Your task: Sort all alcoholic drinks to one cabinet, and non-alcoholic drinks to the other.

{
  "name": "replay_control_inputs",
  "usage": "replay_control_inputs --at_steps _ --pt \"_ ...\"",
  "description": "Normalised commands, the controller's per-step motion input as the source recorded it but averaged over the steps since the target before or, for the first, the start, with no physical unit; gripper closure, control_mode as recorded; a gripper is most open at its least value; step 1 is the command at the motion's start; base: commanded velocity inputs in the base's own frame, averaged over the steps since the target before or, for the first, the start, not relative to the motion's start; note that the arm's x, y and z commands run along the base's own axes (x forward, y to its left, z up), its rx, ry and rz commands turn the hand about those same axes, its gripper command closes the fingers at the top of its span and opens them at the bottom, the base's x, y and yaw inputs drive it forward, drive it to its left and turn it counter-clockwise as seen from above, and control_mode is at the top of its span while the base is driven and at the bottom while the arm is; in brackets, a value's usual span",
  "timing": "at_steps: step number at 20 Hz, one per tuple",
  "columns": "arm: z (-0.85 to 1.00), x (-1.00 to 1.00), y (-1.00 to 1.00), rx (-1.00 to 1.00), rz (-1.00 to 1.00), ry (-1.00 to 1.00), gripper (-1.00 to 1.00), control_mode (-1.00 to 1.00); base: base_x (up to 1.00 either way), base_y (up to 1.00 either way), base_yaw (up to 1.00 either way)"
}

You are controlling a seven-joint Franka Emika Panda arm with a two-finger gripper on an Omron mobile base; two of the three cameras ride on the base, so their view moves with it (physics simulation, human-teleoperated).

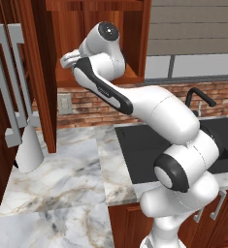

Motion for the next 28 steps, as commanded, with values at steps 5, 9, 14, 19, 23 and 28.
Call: replay_control_inputs --at_steps 5,9,14,19,23,28 --pt "0.0 0.11 0.0 0.0 0.0 0.0 -1.0 -1.0 0.0 0.0 0.0" --pt "0.0 0.15 0.0 0.0 0.0 0.0 -1.0 -1.0 0.0 0.0 0.0" --pt "0.0 0.07 0.0 0.0 0.0 0.0 -1.0 -1.0 0.0 0.0 0.0" --pt "0.0 0.06 0.0 0.0 0.0 0.0 -1.0 -1.0 0.0 0.0 0.0" --pt "0.0 0.03 0.02 0.0 0.0 0.0 -1.0 -1.0 0.0 0.0 0.0" --pt "0.0 0.1 0.06 0.0 0.0 0.0 -1.0 -1.0 0.0 0.0 0.0"
